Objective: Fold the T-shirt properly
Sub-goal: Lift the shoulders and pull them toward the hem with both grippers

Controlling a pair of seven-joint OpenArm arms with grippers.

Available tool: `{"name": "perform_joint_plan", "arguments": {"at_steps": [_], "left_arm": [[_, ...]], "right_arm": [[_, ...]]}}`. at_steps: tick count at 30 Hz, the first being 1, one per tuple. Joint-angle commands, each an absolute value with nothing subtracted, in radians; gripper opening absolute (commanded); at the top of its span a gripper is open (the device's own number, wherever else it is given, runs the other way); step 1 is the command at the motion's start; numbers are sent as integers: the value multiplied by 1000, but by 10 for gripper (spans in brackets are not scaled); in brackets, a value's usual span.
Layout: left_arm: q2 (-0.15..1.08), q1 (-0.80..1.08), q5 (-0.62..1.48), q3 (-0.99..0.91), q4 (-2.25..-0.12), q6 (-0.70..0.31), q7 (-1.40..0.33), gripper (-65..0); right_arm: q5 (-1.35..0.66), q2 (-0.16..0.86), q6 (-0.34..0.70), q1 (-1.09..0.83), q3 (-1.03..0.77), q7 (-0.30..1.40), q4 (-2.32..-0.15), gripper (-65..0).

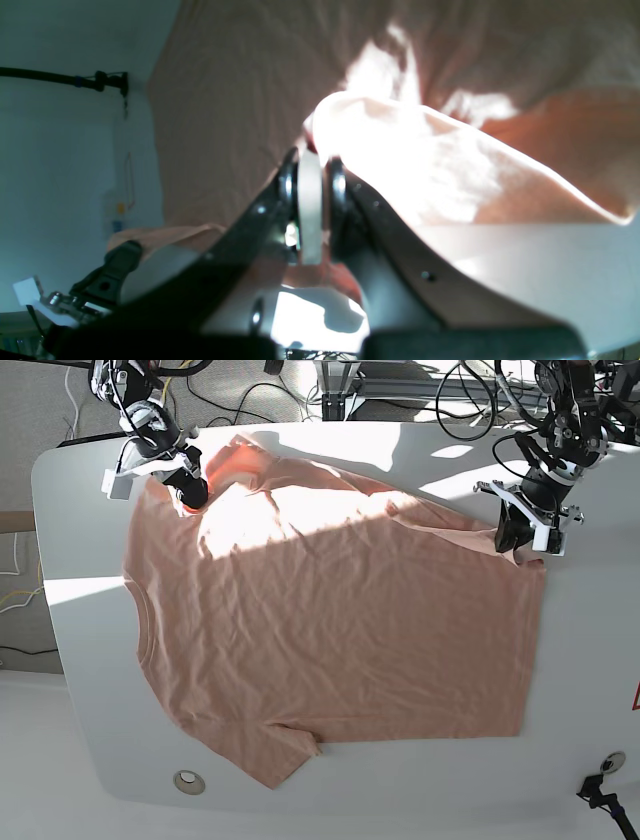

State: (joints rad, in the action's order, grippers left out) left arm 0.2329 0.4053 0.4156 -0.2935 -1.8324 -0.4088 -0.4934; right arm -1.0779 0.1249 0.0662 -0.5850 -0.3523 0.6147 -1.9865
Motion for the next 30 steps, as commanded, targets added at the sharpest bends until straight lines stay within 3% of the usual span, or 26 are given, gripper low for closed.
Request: {"name": "perform_joint_plan", "arguments": {"at_steps": [1, 30], "left_arm": [[246, 374, 427, -298, -1848, -409, -466, -650], [252, 7, 426, -298, -1527, -409, -464, -650]], "right_arm": [[-1096, 130, 81, -558, -357, 621, -2003, -650], [-1095, 170, 81, -31, -355, 644, -1554, -650]]}}
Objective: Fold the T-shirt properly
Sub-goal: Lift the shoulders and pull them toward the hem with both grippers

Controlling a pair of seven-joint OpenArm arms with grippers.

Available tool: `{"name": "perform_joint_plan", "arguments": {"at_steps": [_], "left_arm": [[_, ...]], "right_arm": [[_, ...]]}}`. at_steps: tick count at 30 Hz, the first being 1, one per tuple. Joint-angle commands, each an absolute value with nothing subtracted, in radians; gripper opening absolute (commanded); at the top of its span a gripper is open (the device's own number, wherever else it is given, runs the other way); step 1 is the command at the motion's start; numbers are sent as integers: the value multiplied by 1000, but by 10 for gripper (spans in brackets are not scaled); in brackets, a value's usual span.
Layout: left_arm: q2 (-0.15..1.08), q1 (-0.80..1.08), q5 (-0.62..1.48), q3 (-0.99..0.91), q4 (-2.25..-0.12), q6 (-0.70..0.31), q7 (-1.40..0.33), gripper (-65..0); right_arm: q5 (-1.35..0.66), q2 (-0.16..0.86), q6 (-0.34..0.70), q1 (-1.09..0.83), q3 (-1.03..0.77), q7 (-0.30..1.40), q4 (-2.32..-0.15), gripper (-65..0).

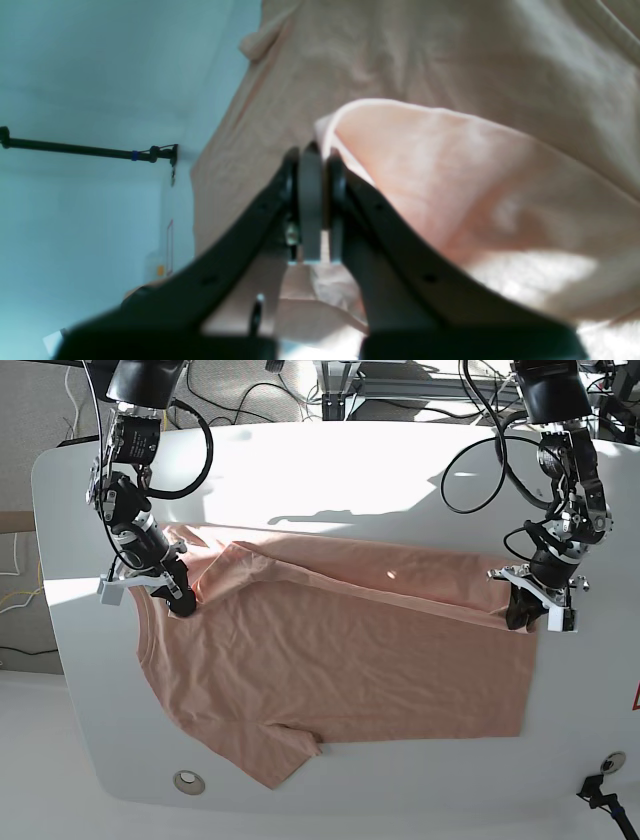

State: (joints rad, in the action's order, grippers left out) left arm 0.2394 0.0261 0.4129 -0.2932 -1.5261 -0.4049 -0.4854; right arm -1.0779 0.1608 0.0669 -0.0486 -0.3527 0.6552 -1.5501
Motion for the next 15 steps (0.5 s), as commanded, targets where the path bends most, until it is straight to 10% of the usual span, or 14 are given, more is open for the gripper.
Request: {"name": "perform_joint_plan", "arguments": {"at_steps": [1, 15], "left_arm": [[252, -1, 426, -298, -1512, -409, -463, -650], [254, -76, 326, -298, -1442, -414, -466, -650]], "right_arm": [[-1095, 170, 81, -21, -355, 644, -1540, -650], [-1089, 183, 74, 87, -355, 644, -1385, -631]]}}
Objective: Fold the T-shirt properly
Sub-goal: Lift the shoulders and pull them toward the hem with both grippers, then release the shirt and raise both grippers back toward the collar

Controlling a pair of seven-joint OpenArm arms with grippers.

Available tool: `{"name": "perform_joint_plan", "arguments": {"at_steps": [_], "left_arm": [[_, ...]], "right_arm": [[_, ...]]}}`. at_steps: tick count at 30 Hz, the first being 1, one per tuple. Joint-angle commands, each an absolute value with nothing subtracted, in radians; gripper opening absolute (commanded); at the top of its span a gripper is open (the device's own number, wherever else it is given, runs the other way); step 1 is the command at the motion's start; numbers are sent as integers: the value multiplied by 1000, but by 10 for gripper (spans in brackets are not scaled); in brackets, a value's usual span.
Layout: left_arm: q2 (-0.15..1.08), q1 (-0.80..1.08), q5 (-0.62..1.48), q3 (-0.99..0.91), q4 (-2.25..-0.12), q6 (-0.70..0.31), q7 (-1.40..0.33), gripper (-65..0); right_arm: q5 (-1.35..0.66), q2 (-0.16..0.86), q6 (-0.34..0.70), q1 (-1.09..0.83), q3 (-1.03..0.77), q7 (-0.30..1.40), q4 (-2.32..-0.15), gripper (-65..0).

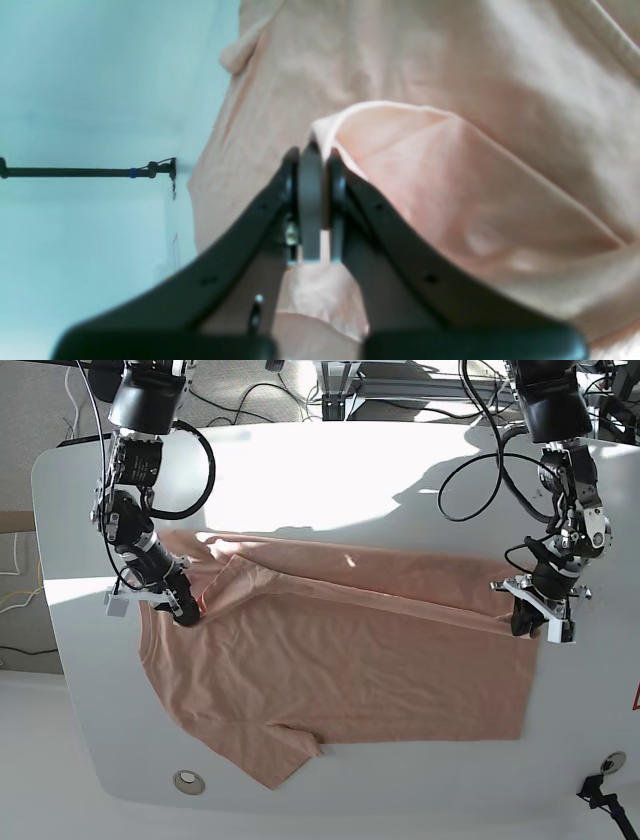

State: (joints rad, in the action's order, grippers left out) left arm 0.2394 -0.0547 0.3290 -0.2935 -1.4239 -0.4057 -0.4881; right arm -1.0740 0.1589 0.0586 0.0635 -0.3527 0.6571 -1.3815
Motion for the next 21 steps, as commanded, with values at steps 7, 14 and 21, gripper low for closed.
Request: {"name": "perform_joint_plan", "arguments": {"at_steps": [7, 14, 21], "left_arm": [[297, -160, 305, -294, -1383, -409, -466, -92], [378, -185, 308, -297, -1409, -414, -456, 0], [398, 22, 308, -298, -1554, -414, -283, 0]], "right_arm": [[-1089, 234, 73, 136, -355, 644, -1365, -205], [-1072, 377, 79, 101, -354, 745, -1419, -197], [-751, 430, 91, -71, -354, 748, -1681, -197]]}}
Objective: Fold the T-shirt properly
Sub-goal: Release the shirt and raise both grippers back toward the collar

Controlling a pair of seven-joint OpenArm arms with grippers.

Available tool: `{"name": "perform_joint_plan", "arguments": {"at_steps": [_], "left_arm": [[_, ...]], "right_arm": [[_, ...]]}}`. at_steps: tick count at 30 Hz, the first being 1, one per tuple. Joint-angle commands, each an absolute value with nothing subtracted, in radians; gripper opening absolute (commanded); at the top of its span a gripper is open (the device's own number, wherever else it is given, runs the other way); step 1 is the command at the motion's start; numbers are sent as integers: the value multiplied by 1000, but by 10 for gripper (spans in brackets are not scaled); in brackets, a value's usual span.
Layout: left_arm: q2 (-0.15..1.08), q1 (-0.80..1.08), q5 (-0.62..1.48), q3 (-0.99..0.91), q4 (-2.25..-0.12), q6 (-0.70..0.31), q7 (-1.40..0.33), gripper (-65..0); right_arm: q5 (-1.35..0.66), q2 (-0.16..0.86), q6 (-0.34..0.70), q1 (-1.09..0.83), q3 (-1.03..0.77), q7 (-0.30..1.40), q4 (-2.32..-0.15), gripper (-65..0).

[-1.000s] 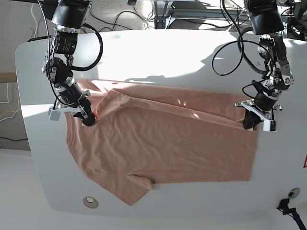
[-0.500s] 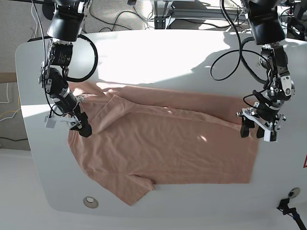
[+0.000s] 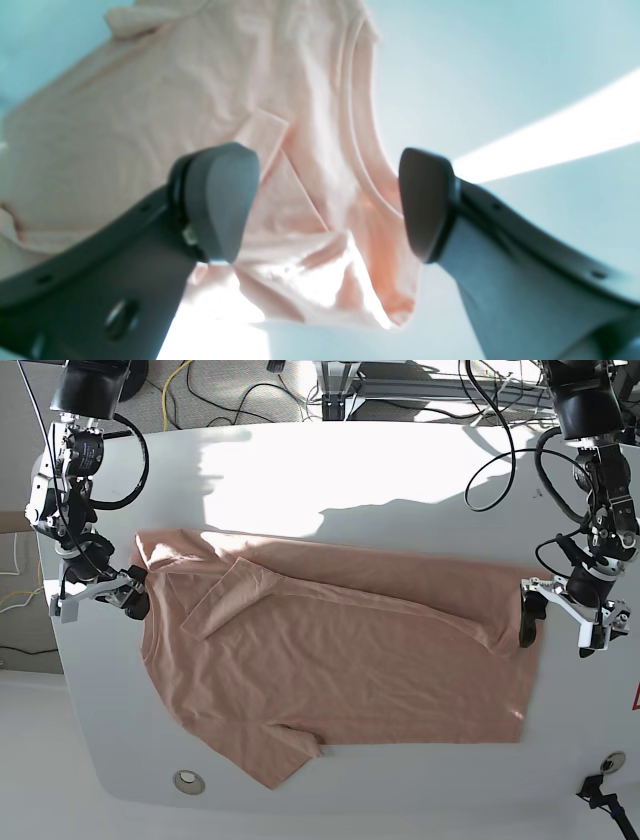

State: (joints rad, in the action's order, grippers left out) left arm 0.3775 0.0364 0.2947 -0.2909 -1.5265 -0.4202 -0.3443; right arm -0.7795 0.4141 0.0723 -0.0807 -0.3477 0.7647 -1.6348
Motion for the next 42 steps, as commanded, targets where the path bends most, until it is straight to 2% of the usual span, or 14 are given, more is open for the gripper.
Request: {"name": "perform_joint_plan", "arguments": {"at_steps": [1, 8, 13, 23, 25, 29, 36, 42], "left_arm": [[398, 51, 308, -298, -1557, -414, -246, 0], [398, 203, 306, -298, -1558, -414, -97, 0], [398, 252, 306, -298, -1557, -415, -85, 0], [398, 285, 306, -300, -1558, -415, -85, 0], [398, 283, 306, -300, -1558, -415, -87, 0], [398, 263, 306, -298, -1549, -414, -90, 0], [403, 150, 306, -292, -1353, -418, -90, 0], [403, 77, 306, -292, -1208, -509, -90, 0]], "right_arm": [[-700, 427, 114, -97, -354, 748, -1701, -197], [-392, 340, 308, -194, -363, 719, -1725, -197], [-260, 255, 394, -206, -415, 633, -1655, -197], [-255, 243, 410, -186, -423, 530, -1515, -207], [-257, 243, 410, -186, -423, 530, -1512, -293], [-252, 226, 410, -186, -421, 530, -1512, -650], [-257, 211, 410, -191, -418, 530, -1512, -650], [-255, 191, 410, -193, -417, 530, -1512, -650]]}}
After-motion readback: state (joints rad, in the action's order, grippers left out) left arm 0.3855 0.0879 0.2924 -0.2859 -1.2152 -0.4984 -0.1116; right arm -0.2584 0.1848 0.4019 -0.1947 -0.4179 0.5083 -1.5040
